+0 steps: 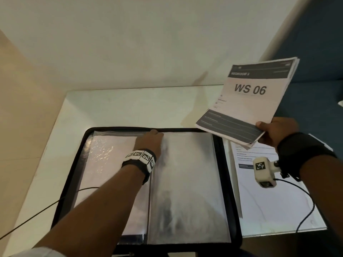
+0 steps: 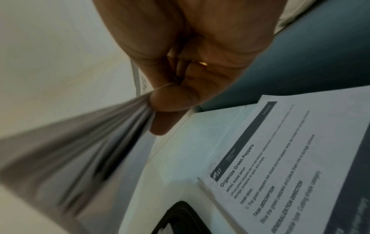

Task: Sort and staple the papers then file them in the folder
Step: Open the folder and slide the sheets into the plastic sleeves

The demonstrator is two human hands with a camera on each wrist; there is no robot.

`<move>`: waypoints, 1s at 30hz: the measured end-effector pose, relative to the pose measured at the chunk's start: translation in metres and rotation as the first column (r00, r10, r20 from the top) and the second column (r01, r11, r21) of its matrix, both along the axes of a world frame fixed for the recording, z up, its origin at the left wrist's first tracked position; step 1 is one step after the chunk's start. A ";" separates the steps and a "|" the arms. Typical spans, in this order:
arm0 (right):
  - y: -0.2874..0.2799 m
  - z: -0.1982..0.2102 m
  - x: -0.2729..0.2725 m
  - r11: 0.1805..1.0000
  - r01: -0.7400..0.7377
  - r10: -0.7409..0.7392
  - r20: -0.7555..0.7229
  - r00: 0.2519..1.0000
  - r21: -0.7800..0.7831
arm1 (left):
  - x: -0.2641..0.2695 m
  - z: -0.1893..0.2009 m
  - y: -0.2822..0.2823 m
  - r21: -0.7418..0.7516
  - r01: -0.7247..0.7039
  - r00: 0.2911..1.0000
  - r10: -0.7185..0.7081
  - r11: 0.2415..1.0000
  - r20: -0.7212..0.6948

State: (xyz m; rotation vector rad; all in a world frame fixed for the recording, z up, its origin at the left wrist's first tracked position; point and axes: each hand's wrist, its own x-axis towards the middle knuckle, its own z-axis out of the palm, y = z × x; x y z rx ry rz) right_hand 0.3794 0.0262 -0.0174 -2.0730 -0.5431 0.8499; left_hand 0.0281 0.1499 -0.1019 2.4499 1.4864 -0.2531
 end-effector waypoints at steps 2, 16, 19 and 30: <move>-0.002 0.000 0.003 0.996 0.076 -0.075 -0.030 0.997 0.042 | 0.003 0.000 0.000 0.011 -0.030 0.997 0.029 0.999 0.066; 0.007 0.003 -0.002 0.953 0.226 -0.157 -0.310 0.938 0.200 | 0.039 0.010 -0.006 -0.075 0.007 0.982 0.008 0.997 0.190; 0.021 0.007 -0.026 0.968 0.129 -0.047 -0.349 0.936 0.215 | 0.058 0.010 -0.025 -0.188 -0.029 0.921 0.099 0.982 0.377; 0.073 0.002 -0.096 0.952 -0.265 0.247 0.126 0.961 0.156 | 0.074 0.009 -0.076 -0.094 0.013 0.873 0.035 0.996 0.487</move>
